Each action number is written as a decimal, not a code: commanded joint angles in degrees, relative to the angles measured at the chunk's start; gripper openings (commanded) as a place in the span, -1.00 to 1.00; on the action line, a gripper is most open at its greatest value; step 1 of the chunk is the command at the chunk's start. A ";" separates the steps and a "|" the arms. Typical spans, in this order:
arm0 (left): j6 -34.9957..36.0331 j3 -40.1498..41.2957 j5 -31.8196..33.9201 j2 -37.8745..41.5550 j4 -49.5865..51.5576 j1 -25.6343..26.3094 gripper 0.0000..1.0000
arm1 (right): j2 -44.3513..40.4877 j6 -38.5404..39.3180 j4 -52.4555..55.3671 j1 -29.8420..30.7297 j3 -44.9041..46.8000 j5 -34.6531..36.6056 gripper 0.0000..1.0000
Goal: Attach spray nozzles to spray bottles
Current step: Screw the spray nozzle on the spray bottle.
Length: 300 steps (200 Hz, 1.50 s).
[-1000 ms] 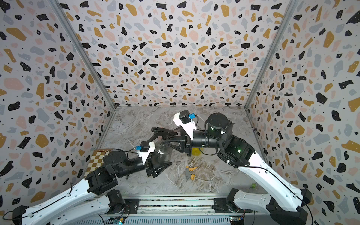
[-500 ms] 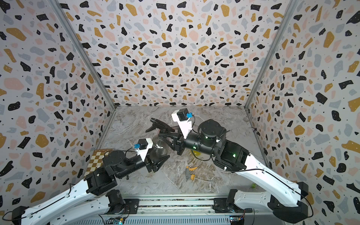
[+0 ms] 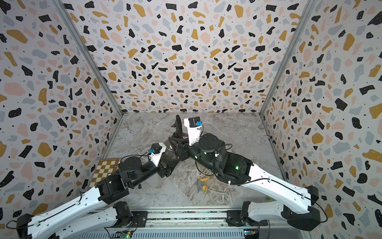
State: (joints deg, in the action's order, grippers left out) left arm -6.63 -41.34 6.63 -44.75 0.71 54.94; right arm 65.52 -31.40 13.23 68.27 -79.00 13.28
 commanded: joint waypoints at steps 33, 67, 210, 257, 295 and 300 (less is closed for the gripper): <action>0.91 -2.36 -8.50 1.52 -5.10 0.10 -1.00 | -10.02 12.46 0.41 -3.22 0.30 -20.84 0.43; 1.89 -0.93 -16.19 2.93 -6.38 0.07 -1.00 | -9.28 15.04 2.10 -12.58 -1.69 -38.72 0.52; 0.80 1.76 -18.46 5.37 -9.80 -0.34 -1.00 | -7.00 18.30 4.54 -16.18 -4.96 -46.45 0.57; -5.96 1.87 -19.92 2.95 -11.52 -7.48 -1.00 | -6.45 22.36 8.14 1.78 -8.35 -33.96 0.48; -6.43 2.56 -22.73 3.29 -13.77 -7.80 -1.00 | -7.91 23.05 8.65 3.63 -6.94 -27.96 0.42; -6.26 2.71 -23.31 3.48 -14.08 -7.74 -1.00 | -8.26 23.14 8.67 3.25 -6.67 -27.23 0.40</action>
State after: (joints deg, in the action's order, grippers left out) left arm -11.75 -39.22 -13.61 -42.17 -7.07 47.33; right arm 59.18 -9.76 20.80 72.07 -85.27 -20.93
